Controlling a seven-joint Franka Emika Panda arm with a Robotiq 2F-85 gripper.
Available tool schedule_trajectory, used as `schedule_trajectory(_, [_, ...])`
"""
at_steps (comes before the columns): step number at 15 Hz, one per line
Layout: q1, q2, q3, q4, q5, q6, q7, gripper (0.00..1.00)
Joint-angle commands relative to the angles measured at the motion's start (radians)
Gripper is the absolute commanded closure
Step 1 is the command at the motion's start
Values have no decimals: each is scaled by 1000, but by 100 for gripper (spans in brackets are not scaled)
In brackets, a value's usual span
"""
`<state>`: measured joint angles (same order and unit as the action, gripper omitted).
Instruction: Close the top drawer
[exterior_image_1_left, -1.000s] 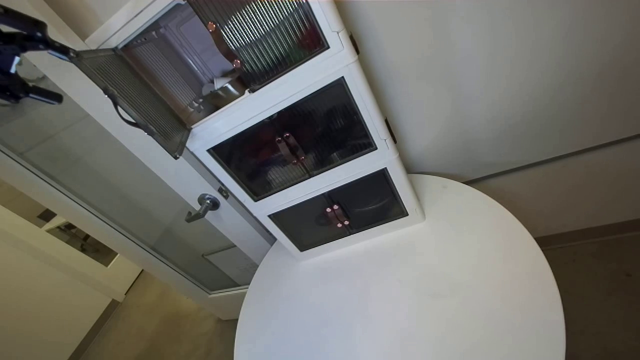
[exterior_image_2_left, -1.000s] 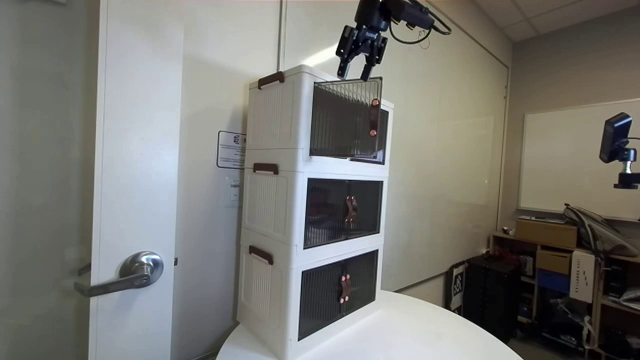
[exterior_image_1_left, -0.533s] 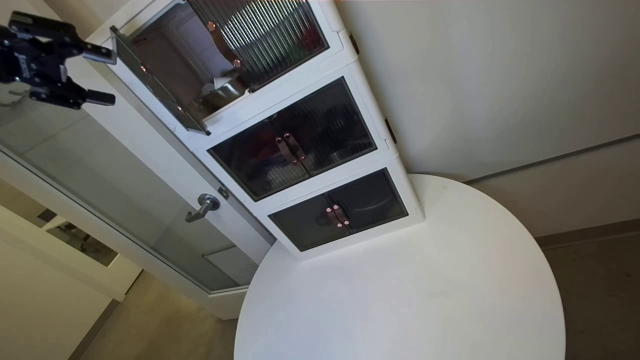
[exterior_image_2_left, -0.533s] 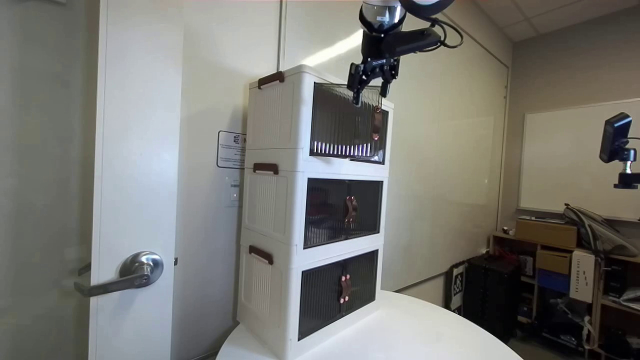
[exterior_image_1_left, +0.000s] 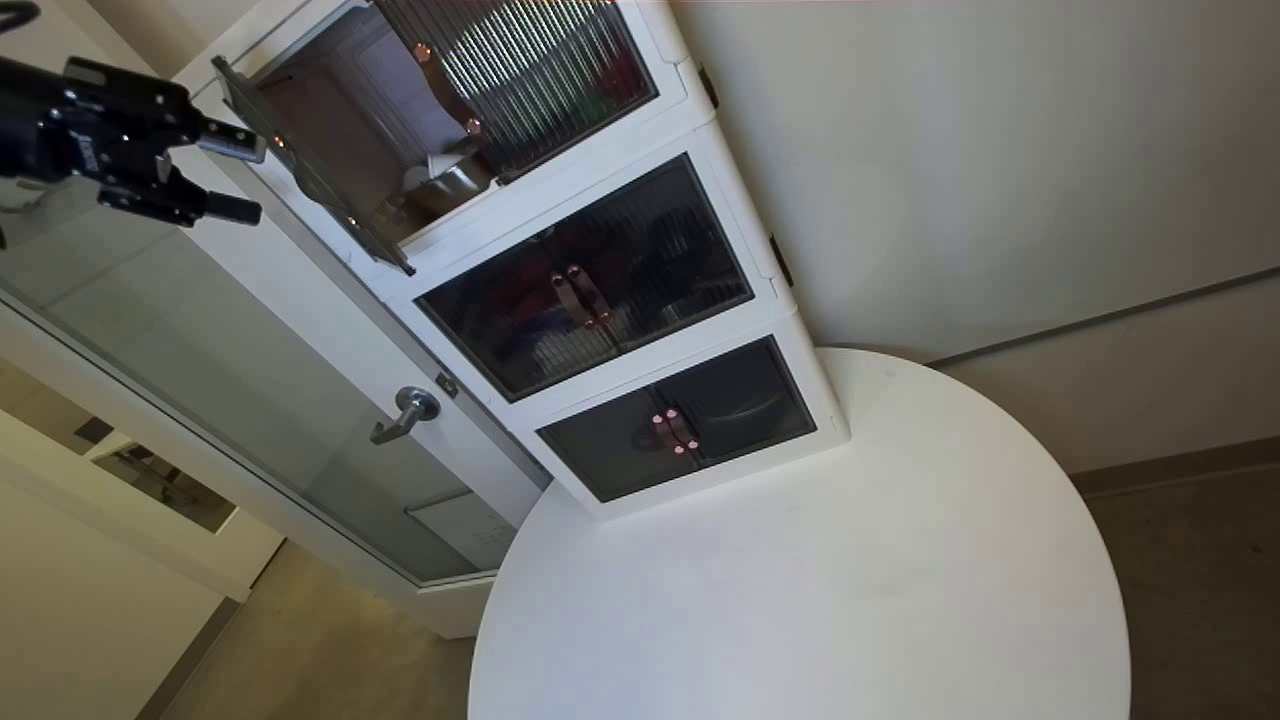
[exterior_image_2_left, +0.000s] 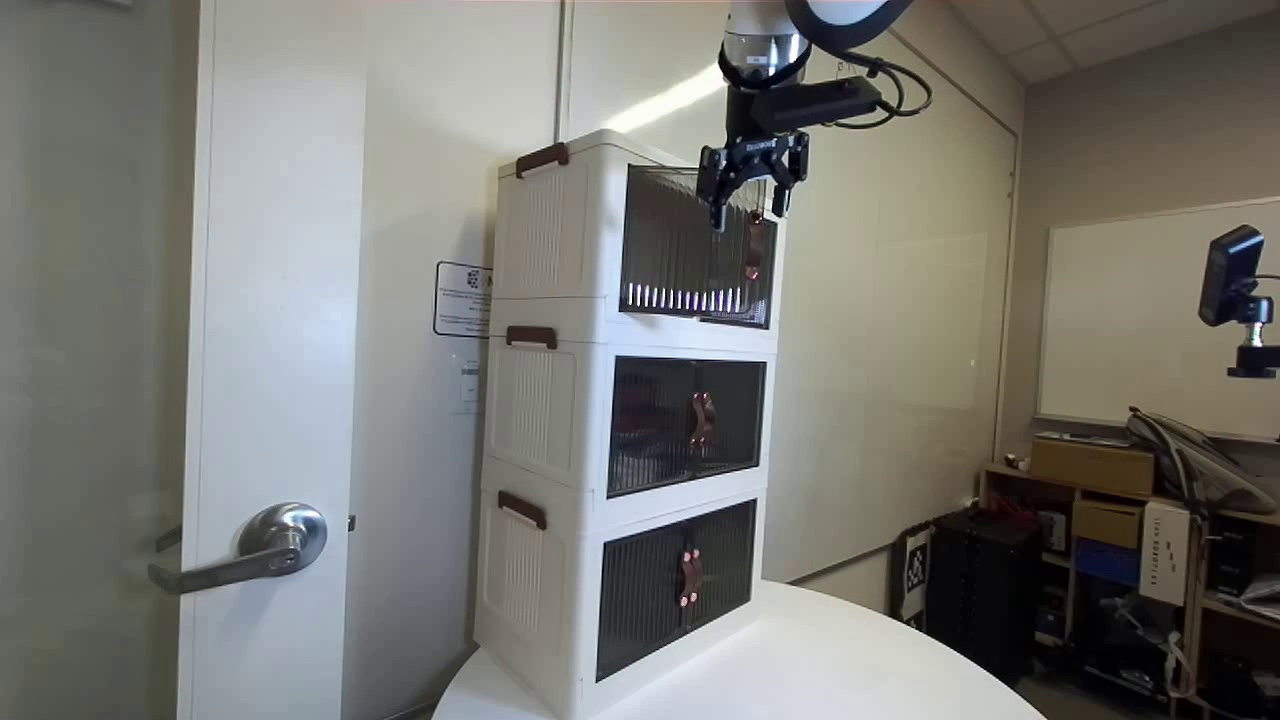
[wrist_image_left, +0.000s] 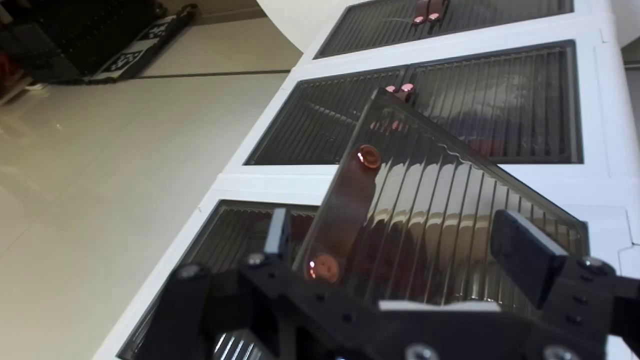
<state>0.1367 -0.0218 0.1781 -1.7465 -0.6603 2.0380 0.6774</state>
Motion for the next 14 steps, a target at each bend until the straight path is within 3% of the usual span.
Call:
schedule_trajectory(1, [-6, 11, -18, 23, 69, 106, 102, 0])
schedule_trajectory(4, [-14, 31, -32, 11, 60, 241, 196, 0])
schedule_trajectory(9, [-20, 87, -67, -24, -110, 513, 374, 0])
schedule_trajectory(14, [-29, 158, -105, -33, -271, 687, 526, 0])
